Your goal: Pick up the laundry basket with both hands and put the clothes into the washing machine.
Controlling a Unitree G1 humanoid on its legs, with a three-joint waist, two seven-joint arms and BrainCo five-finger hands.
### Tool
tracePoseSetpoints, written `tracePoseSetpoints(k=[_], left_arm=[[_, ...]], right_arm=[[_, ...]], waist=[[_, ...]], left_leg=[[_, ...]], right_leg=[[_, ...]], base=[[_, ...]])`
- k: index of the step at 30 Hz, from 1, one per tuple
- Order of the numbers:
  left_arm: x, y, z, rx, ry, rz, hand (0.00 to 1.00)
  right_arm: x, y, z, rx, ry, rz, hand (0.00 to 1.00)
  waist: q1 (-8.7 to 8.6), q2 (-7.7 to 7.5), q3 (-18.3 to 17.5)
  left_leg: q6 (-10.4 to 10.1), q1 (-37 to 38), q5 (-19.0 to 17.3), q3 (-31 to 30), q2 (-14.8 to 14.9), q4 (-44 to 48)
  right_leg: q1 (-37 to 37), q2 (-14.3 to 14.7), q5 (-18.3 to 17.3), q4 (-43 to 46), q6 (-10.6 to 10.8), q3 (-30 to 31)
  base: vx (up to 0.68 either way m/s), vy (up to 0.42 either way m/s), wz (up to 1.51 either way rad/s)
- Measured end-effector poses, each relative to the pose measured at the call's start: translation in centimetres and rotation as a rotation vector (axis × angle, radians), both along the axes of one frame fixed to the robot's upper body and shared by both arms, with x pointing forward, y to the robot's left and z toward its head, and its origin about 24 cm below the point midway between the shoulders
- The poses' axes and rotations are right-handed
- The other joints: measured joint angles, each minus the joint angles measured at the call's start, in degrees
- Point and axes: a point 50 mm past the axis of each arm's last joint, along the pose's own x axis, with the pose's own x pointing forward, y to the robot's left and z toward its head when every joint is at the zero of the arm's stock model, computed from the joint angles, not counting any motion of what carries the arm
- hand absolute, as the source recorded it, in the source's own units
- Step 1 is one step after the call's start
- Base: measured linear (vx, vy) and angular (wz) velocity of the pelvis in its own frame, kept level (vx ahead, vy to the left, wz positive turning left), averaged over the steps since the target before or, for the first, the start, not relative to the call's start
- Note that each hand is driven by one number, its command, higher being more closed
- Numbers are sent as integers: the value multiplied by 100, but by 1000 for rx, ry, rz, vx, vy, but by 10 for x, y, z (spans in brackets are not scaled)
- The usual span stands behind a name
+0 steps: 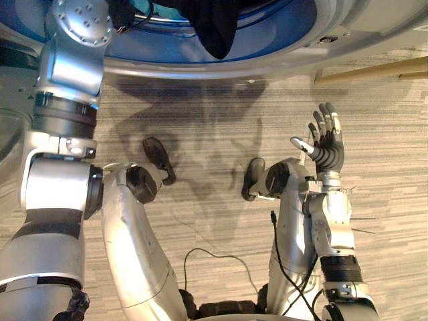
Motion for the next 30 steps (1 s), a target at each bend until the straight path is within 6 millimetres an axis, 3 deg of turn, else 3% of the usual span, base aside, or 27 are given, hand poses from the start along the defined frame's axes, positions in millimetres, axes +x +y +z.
tracePoseSetpoints(k=[4,10,13,16,19,21,24,27,30], left_arm=[[7,-4,-37,-267,52,-166,0],[19,-56,-93,-740,181,-472,0],[19,-61,-103,-842,204,-503,0],[16,-63,-119,-907,233,-513,0],[6,-66,-155,-948,307,-497,0],[-3,-60,-199,-990,407,-421,0],[-27,-49,-244,-981,489,-302,0],[-46,-41,-270,-964,537,-226,0],[-61,-38,-286,-952,572,-197,0]], right_arm=[[1,-1,-5,-28,25,-16,0],[10,6,-12,-57,96,-79,0],[13,13,-10,-60,106,-87,0],[13,19,-11,-61,117,-77,0],[9,24,-9,-48,104,-87,0],[2,23,-15,-44,119,-93,0],[-8,23,-29,-50,165,-95,0],[-21,24,-49,-71,237,-88,0],[-31,30,-64,-104,292,-64,0]], waist=[[89,25,-13],[261,71,-49],[266,69,-54],[268,102,-113],[273,126,-264],[288,145,-633],[321,153,-869],[443,184,-893],[450,265,-1004]], left_leg=[[-30,116,48,6,-3,-153],[-99,327,213,2,-88,-515],[-115,406,223,-7,-90,-567],[-114,492,220,-26,-91,-585],[-68,631,179,3,-99,-590],[-72,643,91,30,-99,-597],[-74,772,62,98,-111,-655],[-83,1090,66,149,-161,-821],[-112,1401,87,154,-222,-1011]], right_leg=[[77,-1,36,-123,-66,-29],[244,-3,73,-367,-137,-128],[319,0,74,-411,-138,-136],[431,1,73,-473,-137,-145],[590,0,65,-520,-125,-146],[593,-6,48,-547,-105,-126],[680,-28,41,-596,-97,-105],[970,-103,38,-715,-103,-107],[1322,-134,24,-886,-112,-168]], base=[[48,-43,2],[43,-51,4],[49,-48,2],[51,-28,0],[54,-19,3],[52,-13,0],[53,-31,4],[34,-48,12],[43,-50,19]])
